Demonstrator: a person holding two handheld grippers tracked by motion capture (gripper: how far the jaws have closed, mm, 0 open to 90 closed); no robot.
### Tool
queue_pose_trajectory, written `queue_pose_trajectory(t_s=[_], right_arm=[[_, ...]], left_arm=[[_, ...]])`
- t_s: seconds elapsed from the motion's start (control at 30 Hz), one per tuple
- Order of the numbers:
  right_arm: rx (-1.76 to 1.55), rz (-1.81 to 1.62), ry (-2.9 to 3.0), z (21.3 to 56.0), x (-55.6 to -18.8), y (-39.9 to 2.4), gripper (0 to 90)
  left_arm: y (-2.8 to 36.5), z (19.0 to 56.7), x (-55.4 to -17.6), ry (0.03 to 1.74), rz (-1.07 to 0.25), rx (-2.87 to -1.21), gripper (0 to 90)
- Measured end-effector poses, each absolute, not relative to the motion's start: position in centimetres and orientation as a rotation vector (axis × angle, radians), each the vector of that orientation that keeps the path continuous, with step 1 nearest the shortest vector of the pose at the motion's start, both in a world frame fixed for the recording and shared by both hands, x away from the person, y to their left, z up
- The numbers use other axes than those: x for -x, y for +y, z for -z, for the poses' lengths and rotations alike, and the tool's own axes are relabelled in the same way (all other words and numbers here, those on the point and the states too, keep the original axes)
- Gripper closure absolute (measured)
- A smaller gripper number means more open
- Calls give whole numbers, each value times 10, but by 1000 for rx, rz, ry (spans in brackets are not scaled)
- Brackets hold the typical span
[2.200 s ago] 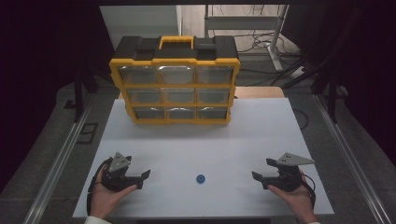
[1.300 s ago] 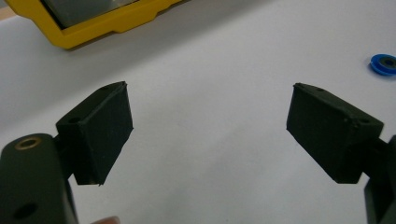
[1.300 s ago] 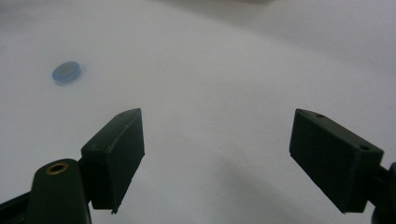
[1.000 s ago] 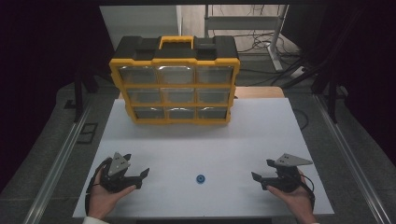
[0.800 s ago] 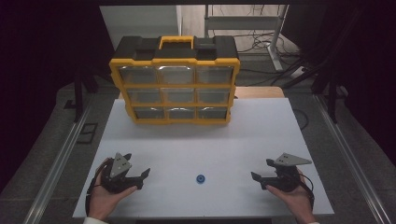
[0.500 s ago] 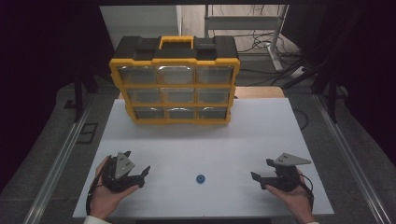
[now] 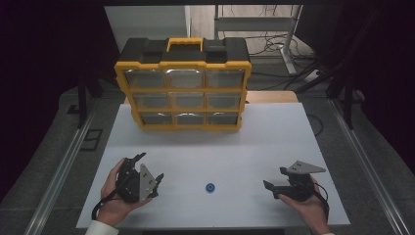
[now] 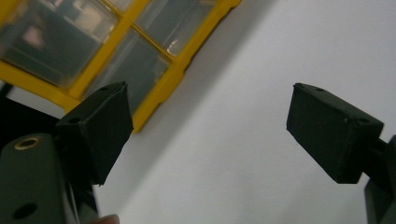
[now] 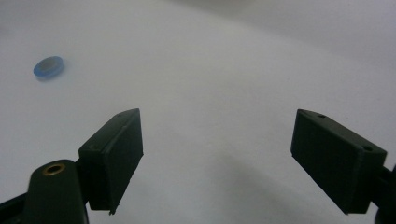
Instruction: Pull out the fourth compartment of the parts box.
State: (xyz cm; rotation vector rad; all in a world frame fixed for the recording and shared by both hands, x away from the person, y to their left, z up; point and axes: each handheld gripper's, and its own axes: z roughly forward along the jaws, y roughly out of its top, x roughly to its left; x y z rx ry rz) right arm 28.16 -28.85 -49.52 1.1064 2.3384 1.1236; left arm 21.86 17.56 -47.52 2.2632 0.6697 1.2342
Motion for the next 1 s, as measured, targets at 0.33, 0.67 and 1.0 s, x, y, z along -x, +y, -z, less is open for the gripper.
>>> queue_pose_trajectory(t_s=[0.33, 0.67, 1.0], right_arm=[[-1113, -1108, 2333, 496, -282, -289, 172], [-1104, -1106, 2340, 496, -282, -287, 168], [-1101, -1102, 2337, 496, -281, -287, 166]], left_arm=[[175, 468, -225, 617, -1373, -2284, 150], [176, 473, -233, 565, -1528, -2290, 153], [168, 472, -241, 467, -1638, -2313, 155]])
